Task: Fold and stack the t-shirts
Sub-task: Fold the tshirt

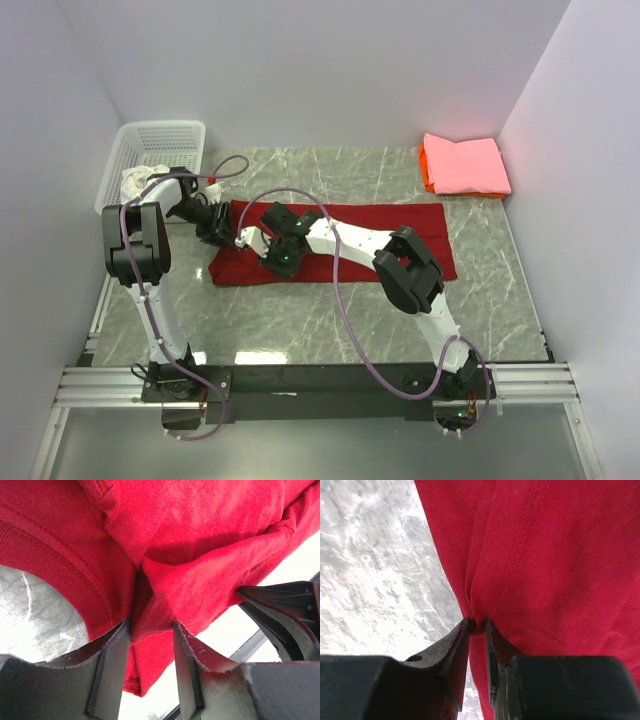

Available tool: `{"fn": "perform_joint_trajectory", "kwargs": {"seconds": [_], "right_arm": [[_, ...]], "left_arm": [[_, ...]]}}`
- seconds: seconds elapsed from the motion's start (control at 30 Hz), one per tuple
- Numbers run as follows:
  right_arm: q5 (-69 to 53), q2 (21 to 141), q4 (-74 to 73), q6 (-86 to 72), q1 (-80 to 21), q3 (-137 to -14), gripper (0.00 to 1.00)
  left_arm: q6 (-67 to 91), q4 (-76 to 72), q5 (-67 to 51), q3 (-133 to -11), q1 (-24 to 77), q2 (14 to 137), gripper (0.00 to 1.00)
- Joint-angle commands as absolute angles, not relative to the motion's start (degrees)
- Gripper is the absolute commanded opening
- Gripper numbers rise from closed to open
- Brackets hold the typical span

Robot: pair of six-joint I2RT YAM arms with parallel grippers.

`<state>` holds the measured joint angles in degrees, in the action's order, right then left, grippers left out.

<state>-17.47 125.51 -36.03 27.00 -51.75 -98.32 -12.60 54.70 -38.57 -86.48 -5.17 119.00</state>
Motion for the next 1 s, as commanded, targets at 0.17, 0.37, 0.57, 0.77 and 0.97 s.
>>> {"fn": "perform_joint_trajectory", "kwargs": {"seconds": [0.17, 0.37, 0.57, 0.77, 0.97], "right_arm": [[-18.46, 124.27, -37.35, 26.54, -51.50, -102.65, 0.31], [-18.11, 125.33, -38.14, 27.16, -51.33, -103.45, 0.17], [-18.02, 125.42, -38.76, 27.77, -50.89, -103.27, 0.00], [-18.28, 124.81, -38.67, 27.86, -50.89, -103.45, 0.00], [-17.67, 122.87, -38.93, 27.42, -49.13, -106.52, 0.00]], "left_arm": [[-13.18, 55.46, -39.11, -88.15, -5.01, 117.69, 0.45], [-13.18, 55.72, -39.37, -88.94, -4.92, 118.30, 0.45], [-13.71, 56.86, -39.46, -89.21, -4.92, 118.39, 0.41], [-14.24, 58.09, -39.81, -89.56, -4.92, 118.39, 0.33], [-14.50, 61.08, -40.60, -92.28, -5.01, 118.39, 0.18]]}}
